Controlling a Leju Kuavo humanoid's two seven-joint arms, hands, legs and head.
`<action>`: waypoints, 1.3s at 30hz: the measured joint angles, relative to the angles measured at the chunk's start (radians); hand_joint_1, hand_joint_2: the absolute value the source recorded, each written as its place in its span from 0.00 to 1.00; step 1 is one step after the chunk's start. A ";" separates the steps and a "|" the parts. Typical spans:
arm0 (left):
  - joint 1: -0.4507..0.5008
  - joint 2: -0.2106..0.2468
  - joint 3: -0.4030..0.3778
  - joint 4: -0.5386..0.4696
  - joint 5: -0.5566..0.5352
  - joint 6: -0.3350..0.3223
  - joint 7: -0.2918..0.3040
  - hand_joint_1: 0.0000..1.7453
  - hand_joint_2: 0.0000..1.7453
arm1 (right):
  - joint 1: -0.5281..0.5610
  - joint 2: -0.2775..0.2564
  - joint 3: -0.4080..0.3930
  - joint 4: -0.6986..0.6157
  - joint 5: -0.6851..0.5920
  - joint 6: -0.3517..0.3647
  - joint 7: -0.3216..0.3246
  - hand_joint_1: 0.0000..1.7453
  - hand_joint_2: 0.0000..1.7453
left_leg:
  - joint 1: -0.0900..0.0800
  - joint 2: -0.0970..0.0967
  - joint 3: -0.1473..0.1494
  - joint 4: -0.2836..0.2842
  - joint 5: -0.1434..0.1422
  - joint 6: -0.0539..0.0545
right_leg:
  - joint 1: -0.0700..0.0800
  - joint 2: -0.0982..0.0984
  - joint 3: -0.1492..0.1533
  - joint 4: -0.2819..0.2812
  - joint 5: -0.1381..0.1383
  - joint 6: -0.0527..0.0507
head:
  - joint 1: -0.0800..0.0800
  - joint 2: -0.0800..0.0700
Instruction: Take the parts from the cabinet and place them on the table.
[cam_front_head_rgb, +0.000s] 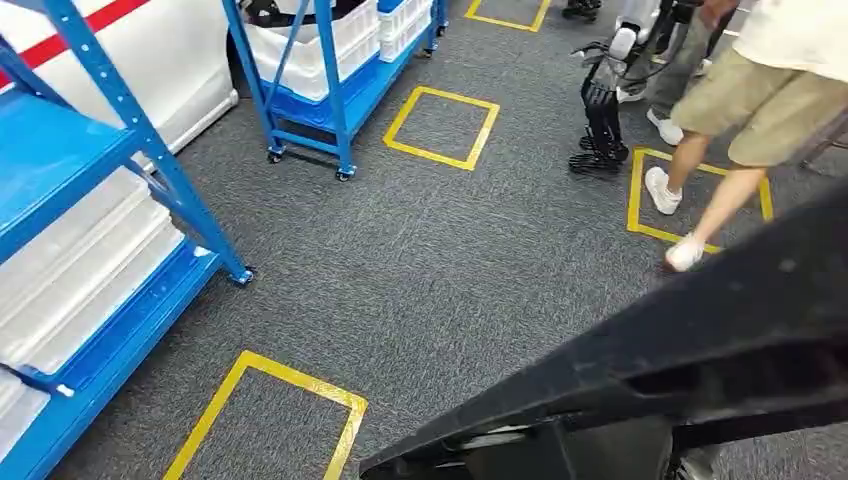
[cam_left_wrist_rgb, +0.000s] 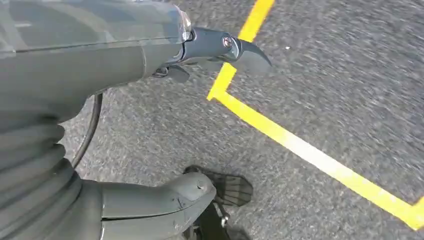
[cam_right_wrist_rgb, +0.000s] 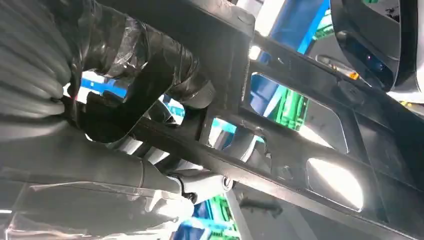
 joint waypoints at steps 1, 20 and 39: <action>0.000 0.000 0.000 0.000 0.000 0.000 -0.002 0.00 1.00 | -0.001 0.000 0.000 0.000 0.000 0.000 0.000 1.00 1.00 | -0.001 0.009 0.000 0.003 -0.003 -0.005 | 0.005 0.009 -0.005 -0.005 0.004 -0.009 | -0.001 0.000; 0.006 -0.035 0.008 0.001 -0.023 -0.025 -0.013 0.00 1.00 | 0.025 -0.052 0.016 0.051 0.024 -0.025 0.013 1.00 1.00 | 0.021 -0.135 -0.035 0.009 0.023 -0.005 | -0.016 0.209 -0.022 -0.005 0.015 -0.001 | -0.001 0.000; -0.009 -0.071 0.031 0.001 -0.022 -0.003 -0.027 0.00 1.00 | -0.033 -0.095 0.069 0.107 0.023 -0.126 0.060 1.00 1.00 | 0.001 -0.080 -0.101 0.219 -0.118 -0.020 | 0.006 0.078 0.014 -0.048 0.024 -0.050 | -0.002 0.000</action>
